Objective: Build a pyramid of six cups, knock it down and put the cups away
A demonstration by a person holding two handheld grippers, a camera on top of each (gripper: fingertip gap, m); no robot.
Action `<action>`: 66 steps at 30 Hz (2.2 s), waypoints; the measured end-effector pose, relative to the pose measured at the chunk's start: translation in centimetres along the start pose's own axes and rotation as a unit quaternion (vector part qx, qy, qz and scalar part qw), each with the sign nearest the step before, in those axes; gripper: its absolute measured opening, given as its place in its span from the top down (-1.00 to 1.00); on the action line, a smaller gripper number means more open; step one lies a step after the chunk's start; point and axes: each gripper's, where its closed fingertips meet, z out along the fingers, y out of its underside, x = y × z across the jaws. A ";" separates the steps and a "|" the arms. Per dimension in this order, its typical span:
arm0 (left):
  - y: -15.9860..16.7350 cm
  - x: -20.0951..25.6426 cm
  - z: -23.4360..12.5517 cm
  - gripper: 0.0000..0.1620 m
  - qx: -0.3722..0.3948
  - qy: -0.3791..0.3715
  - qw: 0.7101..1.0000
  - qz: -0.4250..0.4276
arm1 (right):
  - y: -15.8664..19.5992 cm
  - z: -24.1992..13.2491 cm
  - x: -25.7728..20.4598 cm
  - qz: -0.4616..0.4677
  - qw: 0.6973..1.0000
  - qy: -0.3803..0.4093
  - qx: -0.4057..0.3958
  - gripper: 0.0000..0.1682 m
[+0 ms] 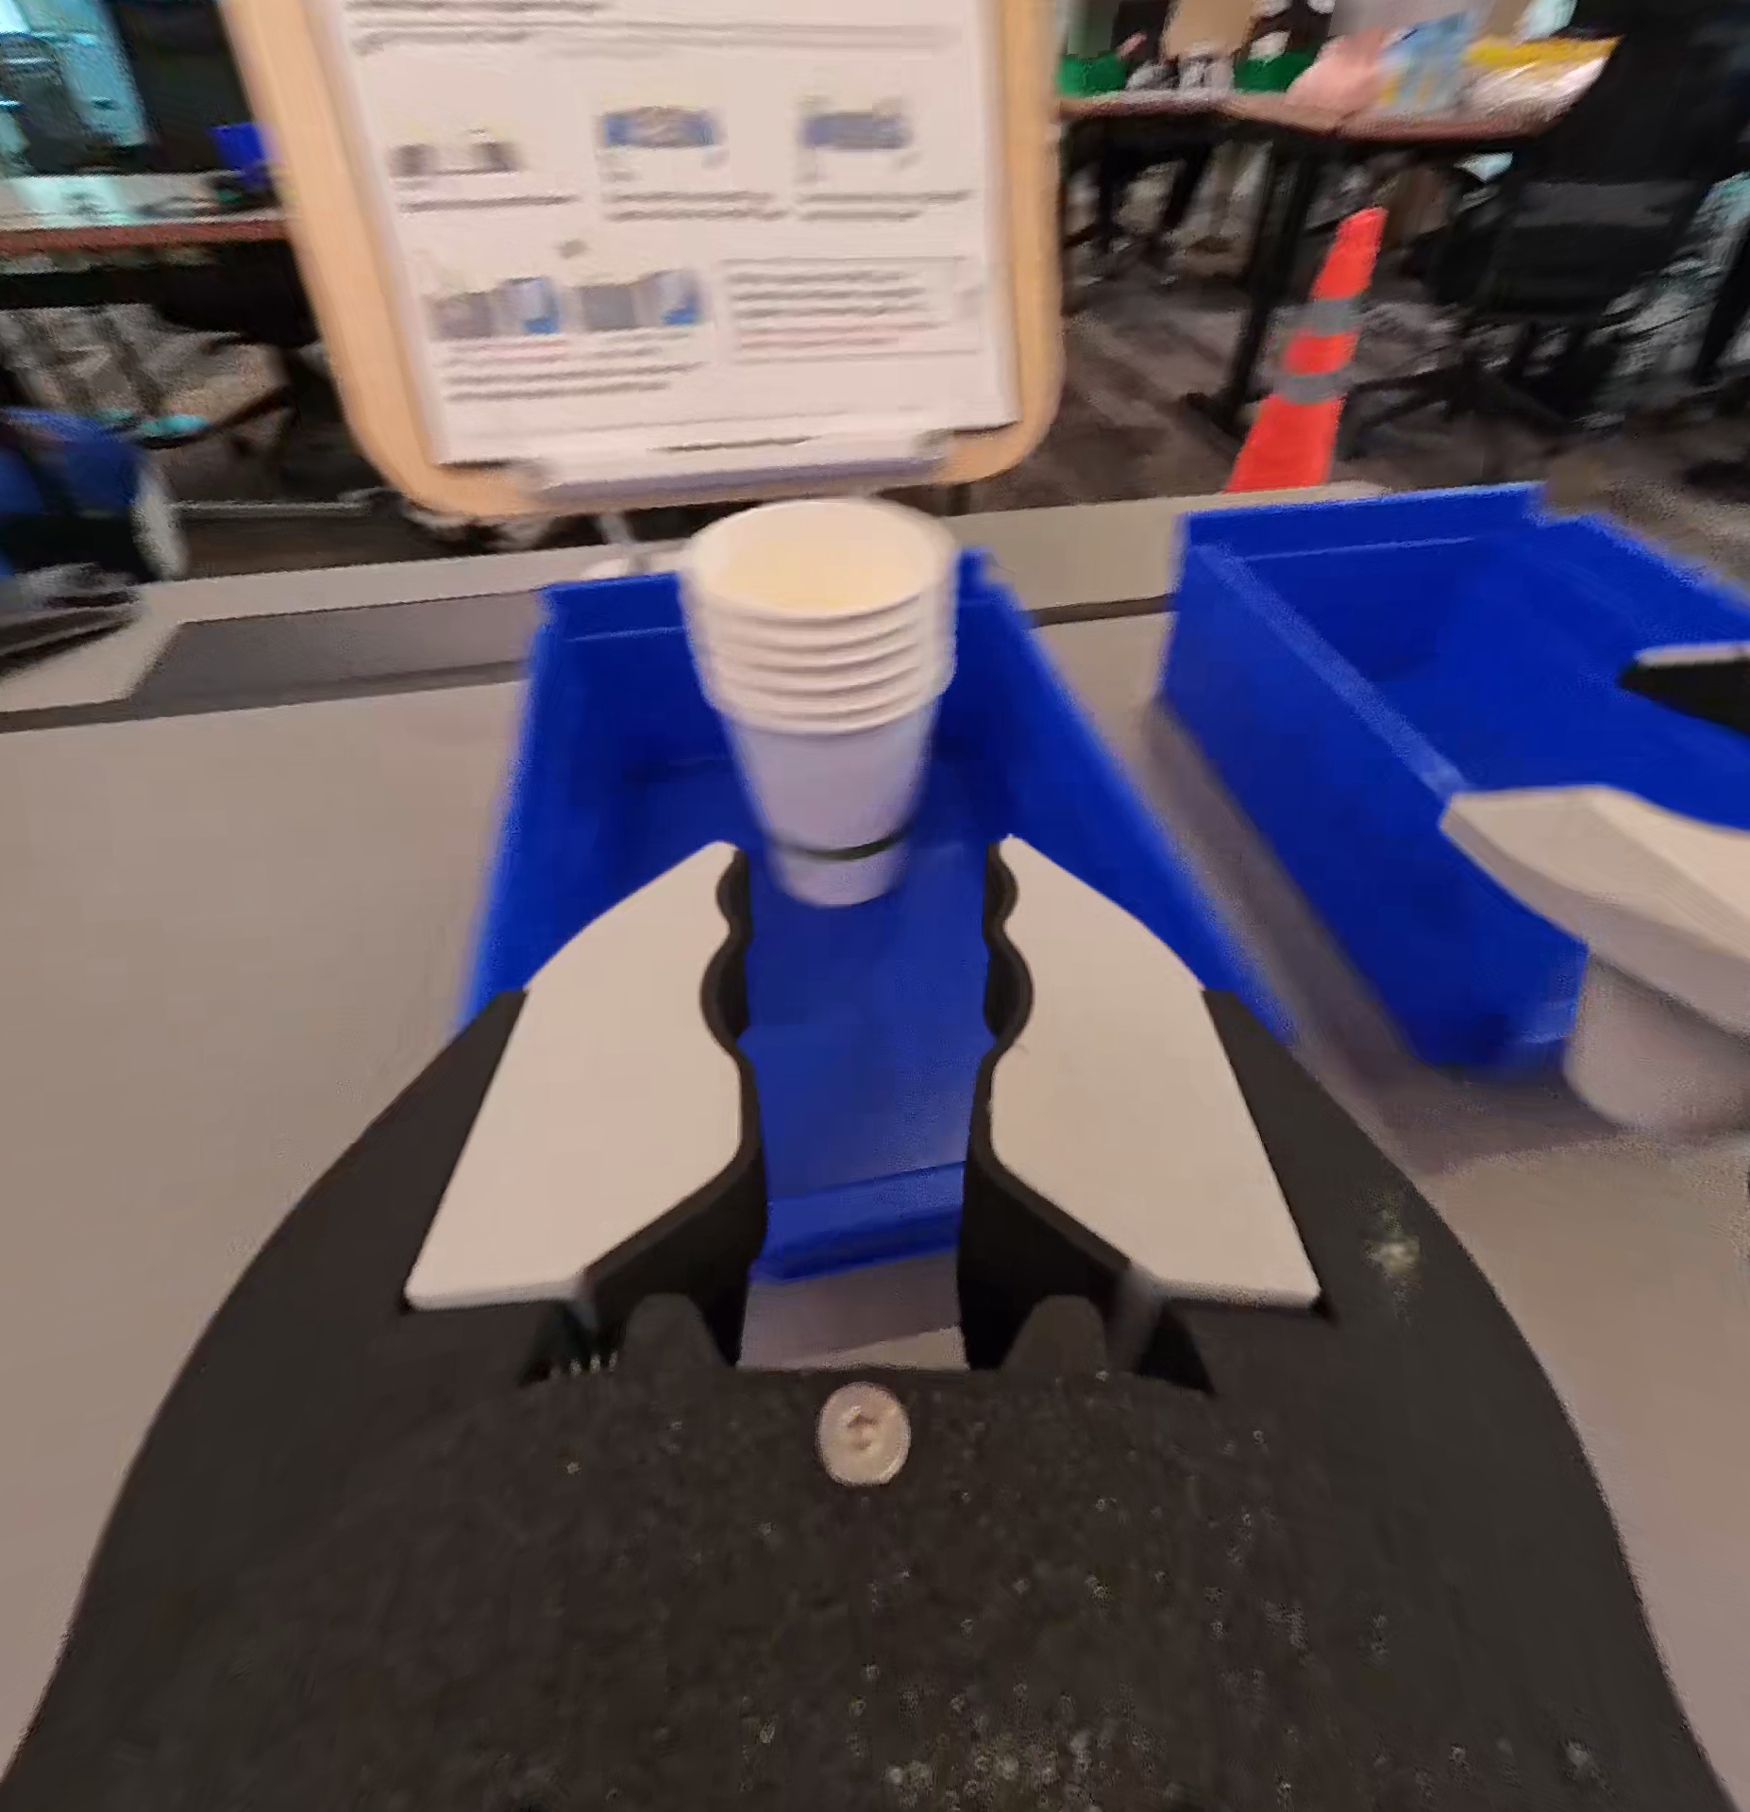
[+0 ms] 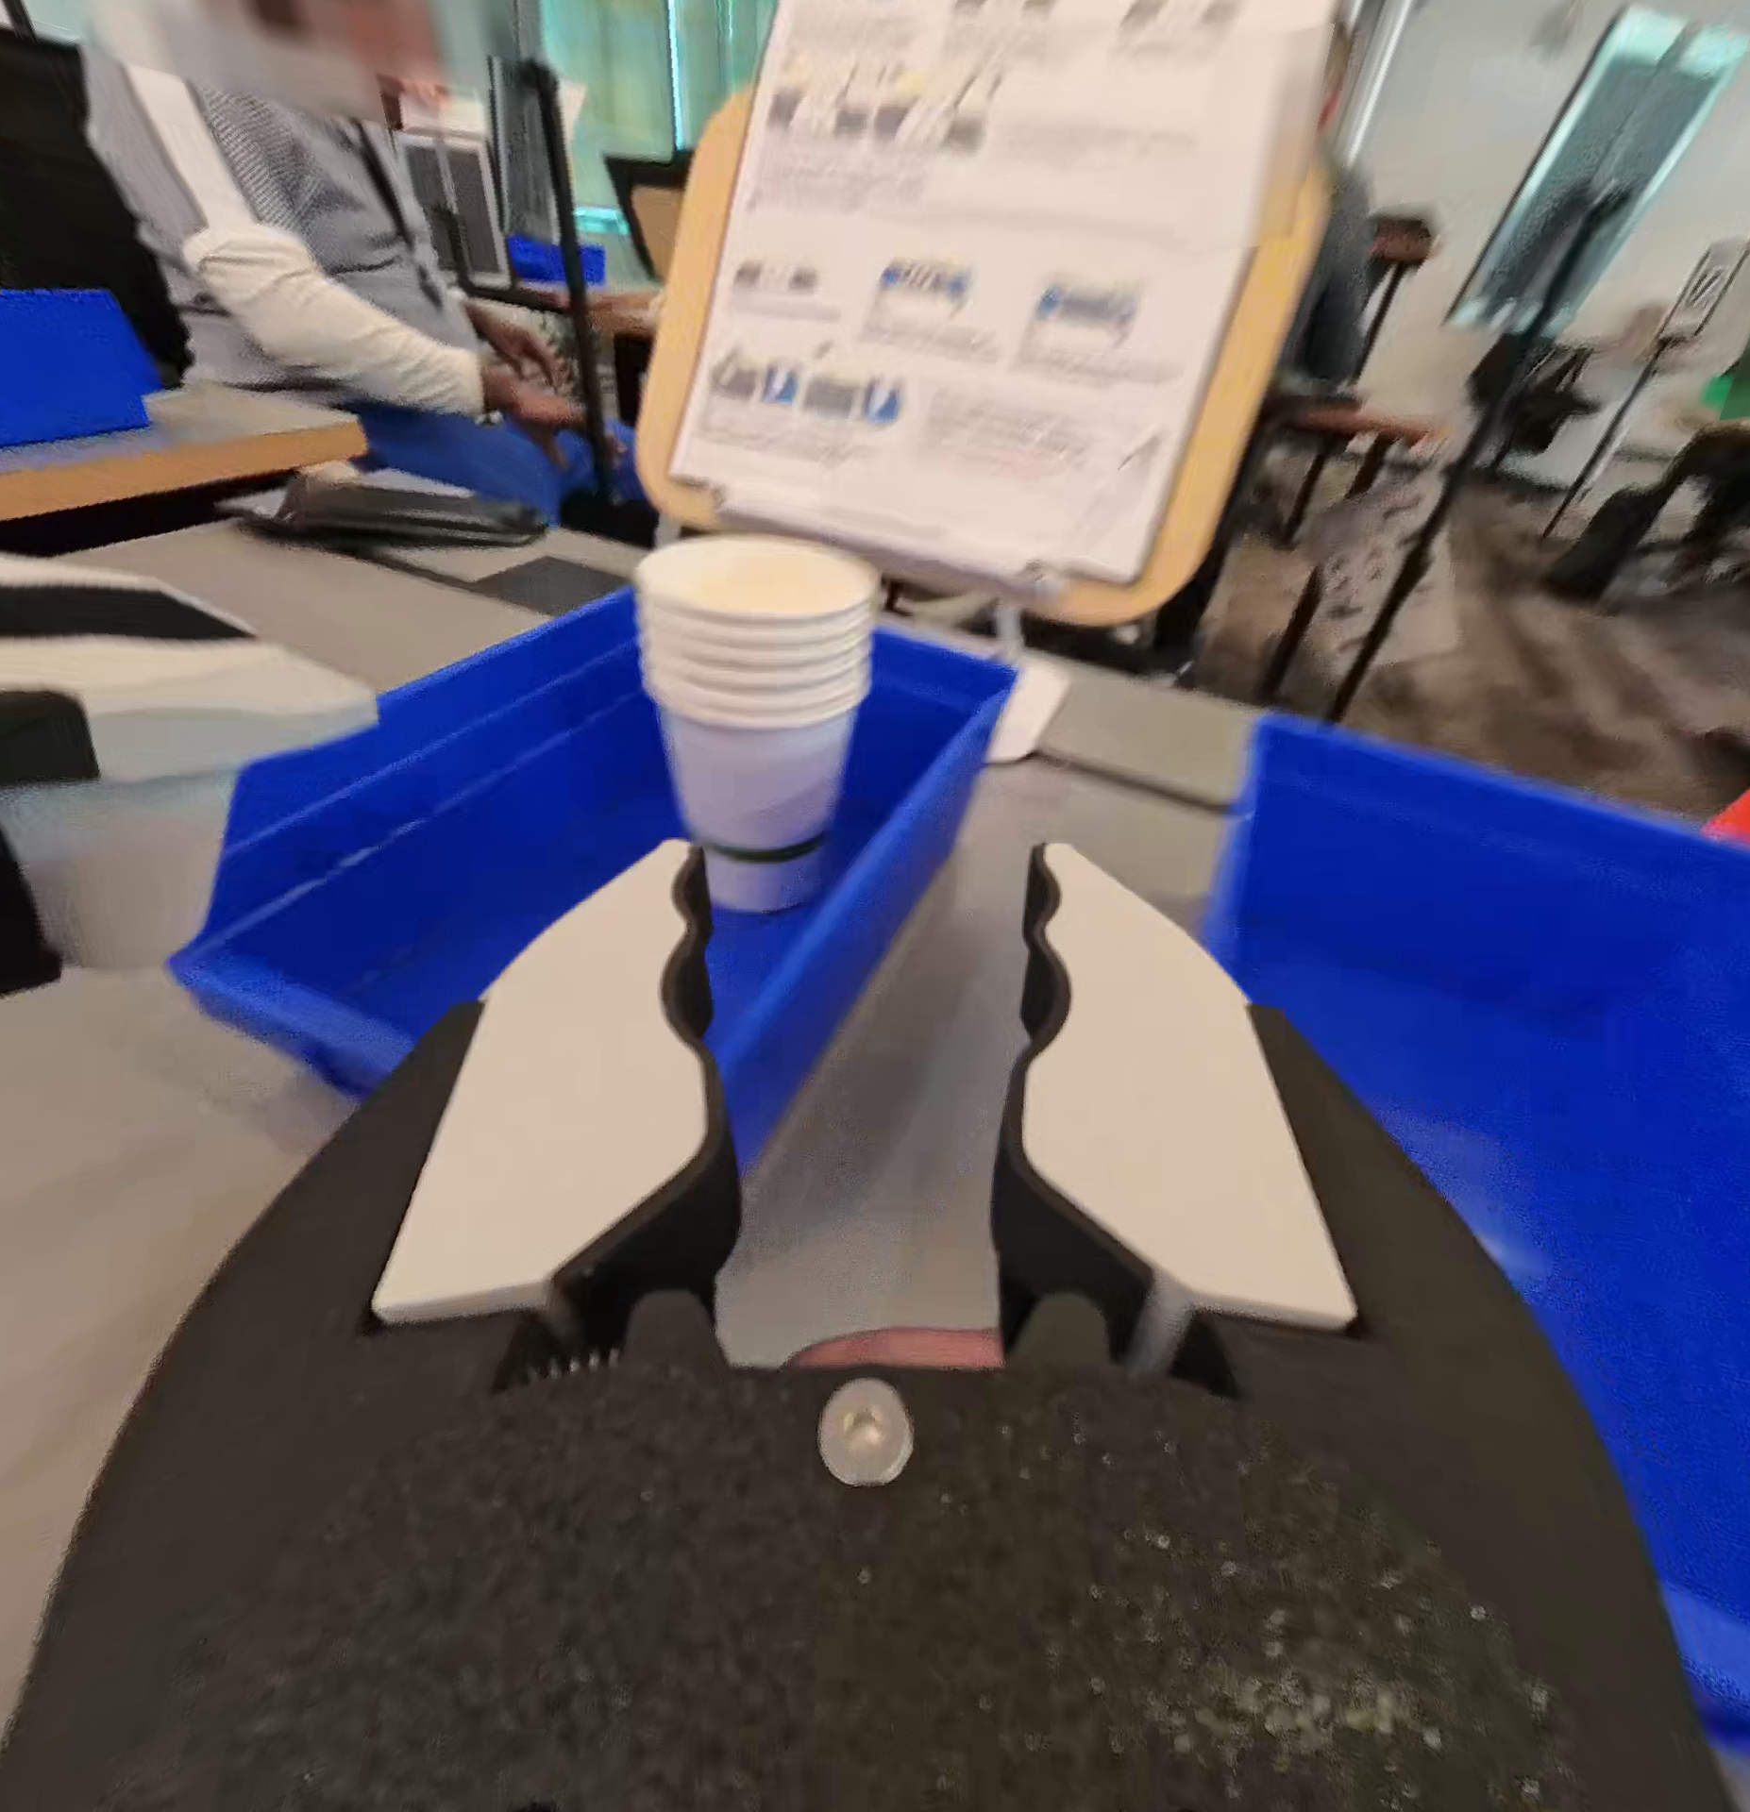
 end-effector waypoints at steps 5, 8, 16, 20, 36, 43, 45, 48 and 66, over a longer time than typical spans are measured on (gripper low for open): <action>4.8 -10.2 0.3 0.36 -0.046 -0.068 0.996 -0.021 | 7.0 4.0 -4.2 0.023 0.991 0.089 -0.092 0.29; 7.5 -11.0 1.9 0.40 -0.074 -0.037 0.995 -0.048 | 8.8 4.5 -3.2 0.079 0.980 0.138 -0.120 0.38; 6.4 -11.1 2.6 0.96 -0.056 -0.025 0.996 -0.060 | 7.9 4.5 -4.9 0.126 0.972 0.142 -0.136 0.97; 3.9 -16.6 0.3 0.96 -0.027 -0.066 0.995 -0.072 | 4.1 6.7 -9.9 0.114 0.981 0.121 -0.100 0.97; 5.6 -37.6 -2.1 0.95 -0.039 -0.095 0.994 -0.038 | 1.5 17.1 -27.9 0.101 0.986 0.089 -0.099 0.97; 8.9 -38.4 -0.2 0.95 -0.036 -0.083 0.994 -0.061 | 4.8 18.5 -28.1 0.127 0.984 0.091 -0.088 0.96; 8.9 -38.5 -0.2 0.95 -0.043 -0.093 0.993 -0.056 | 4.8 18.5 -28.2 0.126 0.985 0.077 -0.092 0.95; 9.0 -38.3 -0.8 0.81 -0.056 -0.090 0.991 -0.081 | 4.4 17.7 -28.5 0.095 0.989 0.029 -0.113 0.87; 2.6 -21.5 -9.1 0.18 0.063 -0.075 0.994 -0.042 | 1.1 -7.4 7.9 0.024 0.990 0.139 0.006 0.28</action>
